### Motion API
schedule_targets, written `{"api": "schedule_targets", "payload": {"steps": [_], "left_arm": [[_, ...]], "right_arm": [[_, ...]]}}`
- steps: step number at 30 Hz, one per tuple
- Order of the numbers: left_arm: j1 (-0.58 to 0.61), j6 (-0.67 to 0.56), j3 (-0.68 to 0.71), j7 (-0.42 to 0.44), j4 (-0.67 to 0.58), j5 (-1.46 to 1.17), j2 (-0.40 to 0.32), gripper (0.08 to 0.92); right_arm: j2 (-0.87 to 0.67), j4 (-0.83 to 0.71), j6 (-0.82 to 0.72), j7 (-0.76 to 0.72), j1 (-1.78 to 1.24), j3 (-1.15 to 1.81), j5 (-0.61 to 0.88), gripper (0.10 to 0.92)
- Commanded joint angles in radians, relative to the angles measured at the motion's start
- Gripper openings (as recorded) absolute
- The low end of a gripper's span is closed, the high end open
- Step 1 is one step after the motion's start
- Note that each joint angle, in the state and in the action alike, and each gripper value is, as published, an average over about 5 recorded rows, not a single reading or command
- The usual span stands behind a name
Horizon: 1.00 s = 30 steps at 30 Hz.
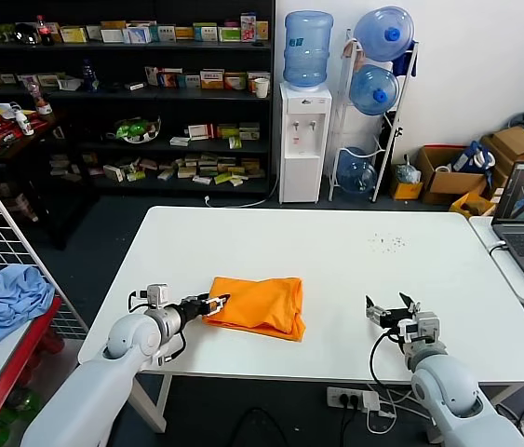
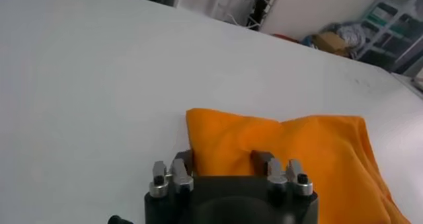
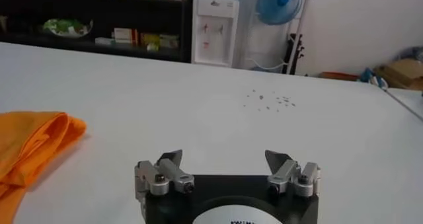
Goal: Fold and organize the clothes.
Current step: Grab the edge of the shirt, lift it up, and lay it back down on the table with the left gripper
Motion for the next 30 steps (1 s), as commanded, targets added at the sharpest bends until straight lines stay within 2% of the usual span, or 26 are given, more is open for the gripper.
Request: {"api": "schedule_targets", "payload": {"steps": [1, 9, 15, 23, 27, 30], "left_arm": [[0.005, -0.009, 0.004, 0.002, -0.031, 0.006, -0.013, 0.551], [0.036, -0.062, -0.028, -0.017, -0.065, 0.013, -0.005, 0.317], [0.081, -0.060, -0.089, -0.062, -0.143, 0.001, 0.071, 0.160], [0.206, -0.033, -0.188, -0.110, -0.249, 0.028, 0.286, 0.140], [0.237, -0.024, -0.211, -0.115, -0.237, 0.115, 0.376, 0.140], [0.218, -0.022, -0.210, -0.118, -0.188, 0.197, 0.422, 0.140]], "right_arm": [[0.004, 0.002, -0.001, 0.002, -0.001, -0.002, 0.000, 0.823], [0.005, 0.013, -0.005, 0.003, -0.009, -0.004, -0.001, 0.823], [0.025, 0.027, -0.008, 0.008, -0.008, -0.026, -0.020, 0.823], [0.062, 0.037, 0.008, 0.002, -0.017, -0.056, -0.064, 0.823], [0.065, 0.029, 0.022, -0.005, -0.018, -0.059, -0.074, 0.823], [0.067, 0.026, 0.022, -0.006, -0.017, -0.060, -0.075, 0.823]]}}
